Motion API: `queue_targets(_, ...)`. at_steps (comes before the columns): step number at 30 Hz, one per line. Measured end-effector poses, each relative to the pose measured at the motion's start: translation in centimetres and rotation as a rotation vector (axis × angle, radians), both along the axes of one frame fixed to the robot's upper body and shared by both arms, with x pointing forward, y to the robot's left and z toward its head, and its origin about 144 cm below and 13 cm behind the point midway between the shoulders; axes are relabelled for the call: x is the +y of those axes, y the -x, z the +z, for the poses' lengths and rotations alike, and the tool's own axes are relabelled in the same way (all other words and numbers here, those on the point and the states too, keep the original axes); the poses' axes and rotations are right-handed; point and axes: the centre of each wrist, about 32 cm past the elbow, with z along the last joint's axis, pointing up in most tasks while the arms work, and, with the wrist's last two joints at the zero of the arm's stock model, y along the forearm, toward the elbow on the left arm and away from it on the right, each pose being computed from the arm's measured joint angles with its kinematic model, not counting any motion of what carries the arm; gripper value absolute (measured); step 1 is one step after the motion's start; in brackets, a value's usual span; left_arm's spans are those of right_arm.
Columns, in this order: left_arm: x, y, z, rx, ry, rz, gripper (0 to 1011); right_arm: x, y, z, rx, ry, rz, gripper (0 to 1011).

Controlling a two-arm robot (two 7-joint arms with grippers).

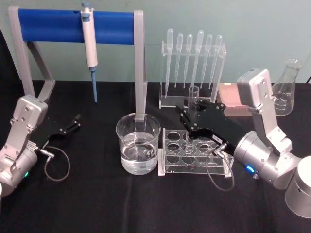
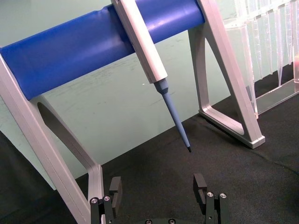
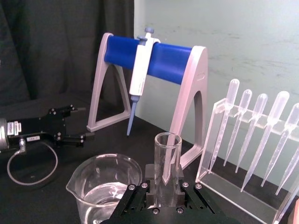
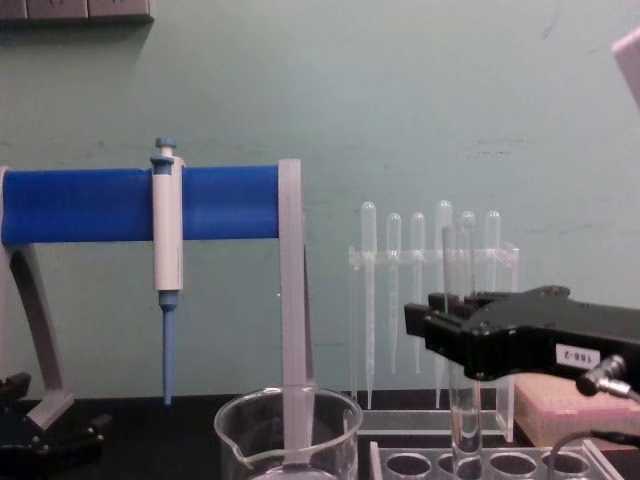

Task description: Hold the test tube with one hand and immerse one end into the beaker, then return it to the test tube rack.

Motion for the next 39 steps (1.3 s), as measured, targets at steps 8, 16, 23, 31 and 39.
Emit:
queue_targets(8,0.0,0.0,0.0,0.0,0.0,0.0,1000,0.3,-0.4,-1.3,0.0,0.045,0.011,233)
queue_targets(16,0.0,0.0,0.0,0.0,0.0,0.0,1000,0.5,-0.7,-2.5,0.013,0.088,0.012,233)
queue_targets(23,0.0,0.0,0.0,0.0,0.0,0.0,1000,0.8,-0.8,-3.0,0.025,0.127,0.015,266)
queue_targets(31,0.0,0.0,0.0,0.0,0.0,0.0,1000,0.7,0.3,-3.1,0.068,0.139,-0.009,516)
queue_targets(39,0.0,0.0,0.0,0.0,0.0,0.0,1000,-2.2,3.4,-2.0,0.154,0.157,-0.113,748)
